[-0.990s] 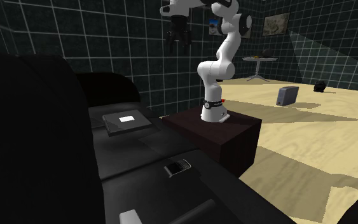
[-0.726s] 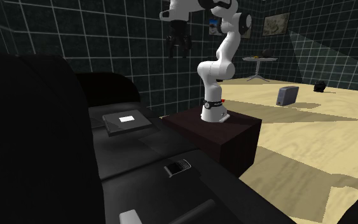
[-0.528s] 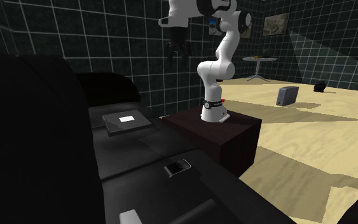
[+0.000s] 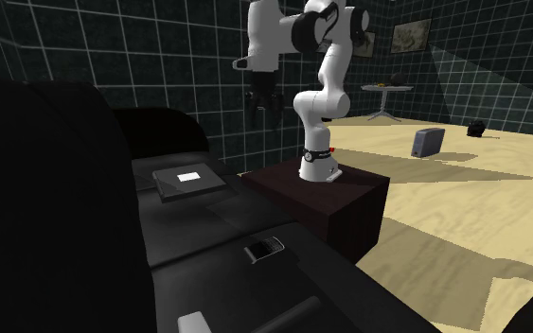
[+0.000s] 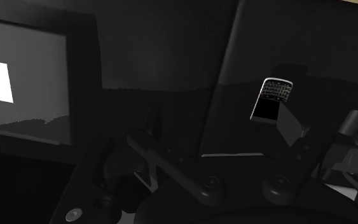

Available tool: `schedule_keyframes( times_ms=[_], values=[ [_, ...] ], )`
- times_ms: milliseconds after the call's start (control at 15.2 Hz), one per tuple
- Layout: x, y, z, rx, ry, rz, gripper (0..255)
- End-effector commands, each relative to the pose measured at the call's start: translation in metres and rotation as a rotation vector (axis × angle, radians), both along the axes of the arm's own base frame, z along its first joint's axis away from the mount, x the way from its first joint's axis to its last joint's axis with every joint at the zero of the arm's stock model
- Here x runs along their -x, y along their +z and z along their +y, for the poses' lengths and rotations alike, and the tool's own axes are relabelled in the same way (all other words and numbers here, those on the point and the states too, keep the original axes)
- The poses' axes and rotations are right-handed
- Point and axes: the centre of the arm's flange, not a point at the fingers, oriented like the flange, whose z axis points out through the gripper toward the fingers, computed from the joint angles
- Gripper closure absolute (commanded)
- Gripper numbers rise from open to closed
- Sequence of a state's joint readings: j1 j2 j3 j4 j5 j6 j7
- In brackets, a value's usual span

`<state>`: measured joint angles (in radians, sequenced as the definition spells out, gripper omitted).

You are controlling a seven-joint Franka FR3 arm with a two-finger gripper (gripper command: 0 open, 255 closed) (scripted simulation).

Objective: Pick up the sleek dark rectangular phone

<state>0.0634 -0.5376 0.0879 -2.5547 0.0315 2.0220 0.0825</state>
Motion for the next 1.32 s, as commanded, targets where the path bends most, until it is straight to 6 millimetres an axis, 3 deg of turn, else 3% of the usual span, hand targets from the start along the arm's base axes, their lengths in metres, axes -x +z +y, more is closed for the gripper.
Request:
schedule_keyframes(
  times_ms=[0,1254],
  values=[
    [-0.011,-0.022,0.012,-0.006,-0.008,0.001,0],
    [-0.115,-0.225,0.113,-0.052,-0.075,0.033,0]
  ],
)
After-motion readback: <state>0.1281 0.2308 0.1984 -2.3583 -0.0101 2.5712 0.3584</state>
